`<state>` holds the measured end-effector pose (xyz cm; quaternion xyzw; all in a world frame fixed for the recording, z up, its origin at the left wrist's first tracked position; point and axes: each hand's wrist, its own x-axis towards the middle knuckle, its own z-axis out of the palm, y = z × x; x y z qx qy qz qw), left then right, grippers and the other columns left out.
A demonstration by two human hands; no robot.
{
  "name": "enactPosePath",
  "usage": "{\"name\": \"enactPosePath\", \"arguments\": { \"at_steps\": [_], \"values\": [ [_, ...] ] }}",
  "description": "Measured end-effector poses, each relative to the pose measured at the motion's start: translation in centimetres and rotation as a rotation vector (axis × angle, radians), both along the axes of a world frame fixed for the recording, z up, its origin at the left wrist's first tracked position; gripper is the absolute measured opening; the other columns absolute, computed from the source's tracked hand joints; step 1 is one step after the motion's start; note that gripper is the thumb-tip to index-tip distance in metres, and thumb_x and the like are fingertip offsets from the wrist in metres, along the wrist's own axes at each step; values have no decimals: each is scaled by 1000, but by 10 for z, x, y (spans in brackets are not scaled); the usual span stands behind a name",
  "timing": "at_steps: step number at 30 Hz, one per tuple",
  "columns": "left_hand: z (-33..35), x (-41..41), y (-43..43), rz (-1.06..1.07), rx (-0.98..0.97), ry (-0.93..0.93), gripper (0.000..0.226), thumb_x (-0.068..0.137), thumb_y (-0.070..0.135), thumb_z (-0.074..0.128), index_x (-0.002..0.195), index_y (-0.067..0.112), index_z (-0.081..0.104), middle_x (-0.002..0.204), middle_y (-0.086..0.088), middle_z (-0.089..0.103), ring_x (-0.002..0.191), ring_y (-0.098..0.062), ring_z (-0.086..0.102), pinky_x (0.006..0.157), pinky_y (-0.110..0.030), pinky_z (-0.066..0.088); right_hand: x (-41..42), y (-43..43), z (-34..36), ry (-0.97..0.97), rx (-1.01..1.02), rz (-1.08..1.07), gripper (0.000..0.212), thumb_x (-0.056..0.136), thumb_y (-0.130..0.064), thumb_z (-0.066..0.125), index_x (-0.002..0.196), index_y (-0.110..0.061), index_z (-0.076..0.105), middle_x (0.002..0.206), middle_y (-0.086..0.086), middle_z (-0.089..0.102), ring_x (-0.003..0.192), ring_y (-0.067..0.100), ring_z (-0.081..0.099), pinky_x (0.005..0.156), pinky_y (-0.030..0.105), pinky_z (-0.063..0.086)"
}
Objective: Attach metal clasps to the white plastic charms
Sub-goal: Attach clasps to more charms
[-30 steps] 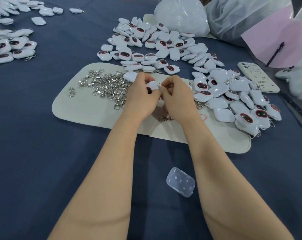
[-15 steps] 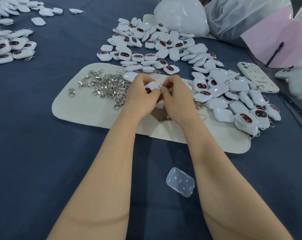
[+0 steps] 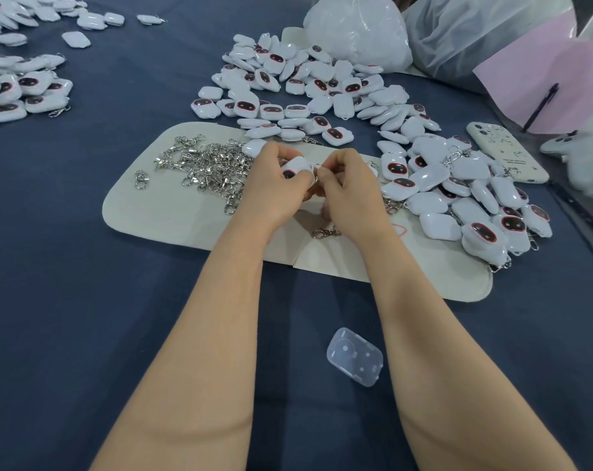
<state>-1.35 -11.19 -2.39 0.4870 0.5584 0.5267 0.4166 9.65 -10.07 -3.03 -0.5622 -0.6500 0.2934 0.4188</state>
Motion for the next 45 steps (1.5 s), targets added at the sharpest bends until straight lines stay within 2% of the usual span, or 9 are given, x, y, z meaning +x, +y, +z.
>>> {"name": "enactPosePath", "arguments": {
  "at_steps": [11,19,26,28,30,32,36,39,45],
  "values": [
    [-1,0,0,2,8,36,22,83,4,59,100,18,52,89,11,52,72,-1,53,47,-7,43,-2,-1,1,-30,-1,-16,15,96,-11,47,86,-21,43,93,11,65,69,19,52,72,32,46],
    [-4,-3,4,30,12,108,21,84,6,60,99,18,52,84,15,50,56,11,54,49,-5,41,0,0,0,-164,13,21,7,93,-13,53,92,-16,47,86,3,61,73,17,53,61,19,38],
    [-6,-2,5,61,-19,88,23,83,8,61,101,18,52,83,12,51,47,16,51,46,-6,41,-3,-1,-2,-246,79,40,5,93,-7,50,96,-8,54,96,13,64,88,23,55,71,24,35],
    [-5,-1,4,99,-19,51,24,82,9,60,102,18,52,83,8,55,51,10,57,53,-9,48,-3,-1,-2,-202,62,20,2,94,-10,49,93,-11,50,94,10,64,85,22,55,71,25,37],
    [-3,-2,3,104,-17,40,29,82,7,58,107,19,52,87,4,56,73,-9,67,74,-28,58,-3,0,-2,-125,44,-15,6,95,-12,49,90,-14,47,89,7,61,80,22,55,72,29,41],
    [-2,-1,2,68,9,122,42,83,1,51,119,24,52,89,10,53,84,-24,66,82,-42,56,-2,1,-1,-65,36,-41,7,95,-11,48,89,-15,46,89,8,61,79,25,57,75,36,47],
    [-2,1,2,43,57,366,28,88,5,49,104,21,66,80,5,58,72,-17,62,75,-30,52,-1,2,1,-31,51,-69,9,94,-12,49,88,-18,47,85,0,60,83,21,59,82,40,48],
    [-3,1,2,61,90,450,14,89,18,57,96,15,69,82,3,58,71,-11,50,63,-15,34,0,2,2,-18,41,-52,15,93,-12,50,84,-23,46,79,-5,58,78,20,59,77,37,49],
    [-5,1,6,112,106,483,13,91,18,57,96,12,67,100,-8,64,75,-12,49,65,-13,30,-1,1,3,18,31,3,9,93,-10,51,88,-18,49,80,-4,58,64,11,52,68,27,42]
  ]
}}
